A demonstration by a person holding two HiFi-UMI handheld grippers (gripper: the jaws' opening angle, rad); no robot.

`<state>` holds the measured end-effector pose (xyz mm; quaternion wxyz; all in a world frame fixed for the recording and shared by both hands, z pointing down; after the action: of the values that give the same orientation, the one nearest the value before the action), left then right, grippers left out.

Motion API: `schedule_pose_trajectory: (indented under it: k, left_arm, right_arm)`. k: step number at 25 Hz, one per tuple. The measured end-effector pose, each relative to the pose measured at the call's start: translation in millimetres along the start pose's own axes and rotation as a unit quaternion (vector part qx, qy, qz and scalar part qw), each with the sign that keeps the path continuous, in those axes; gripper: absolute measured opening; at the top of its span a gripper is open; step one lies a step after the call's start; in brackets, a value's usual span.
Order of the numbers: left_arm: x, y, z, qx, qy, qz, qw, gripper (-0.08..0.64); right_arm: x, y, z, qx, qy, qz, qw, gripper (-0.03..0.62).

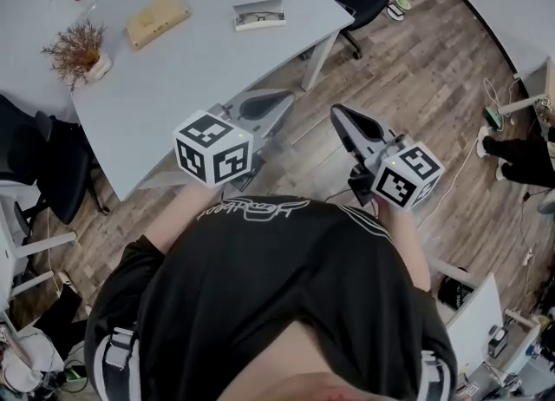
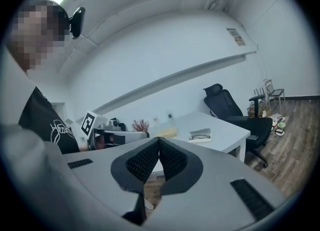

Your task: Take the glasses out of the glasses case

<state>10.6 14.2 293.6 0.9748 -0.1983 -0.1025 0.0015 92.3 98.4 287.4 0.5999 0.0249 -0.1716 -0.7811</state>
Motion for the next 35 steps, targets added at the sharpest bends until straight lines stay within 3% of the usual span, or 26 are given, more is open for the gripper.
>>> schedule_pose_trajectory:
  k: [13,23,35]
  left_arm:
    - [0,-59,-20,0.001,0.011,-0.047,0.9988,0.008]
    - [23,-135,-46,-0.014,0.017,-0.111,0.9935,0.008]
    - [70,-225,-77,-0.047,0.015,-0.142,0.9886,0.008]
  right_arm:
    - [66,26,-16,-0.019,-0.004,-0.056,0.998,0.009]
    - [149,82,-40,-0.019,-0.023,-0.117,0.993,0.009]
    - [236,152,-70,-0.010,-0.045,-0.150,0.988,0.009]
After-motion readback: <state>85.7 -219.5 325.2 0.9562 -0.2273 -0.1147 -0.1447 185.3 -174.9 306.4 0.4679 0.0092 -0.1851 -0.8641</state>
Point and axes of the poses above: the fingertips, and each gripper's own axes: x forward along the fingers, y to its right, z out of its underside, the point moved 3 cm from there along -x, backward along the fingers, and after that the axes turned 2 degrees about -x, right-handed, at the moved point
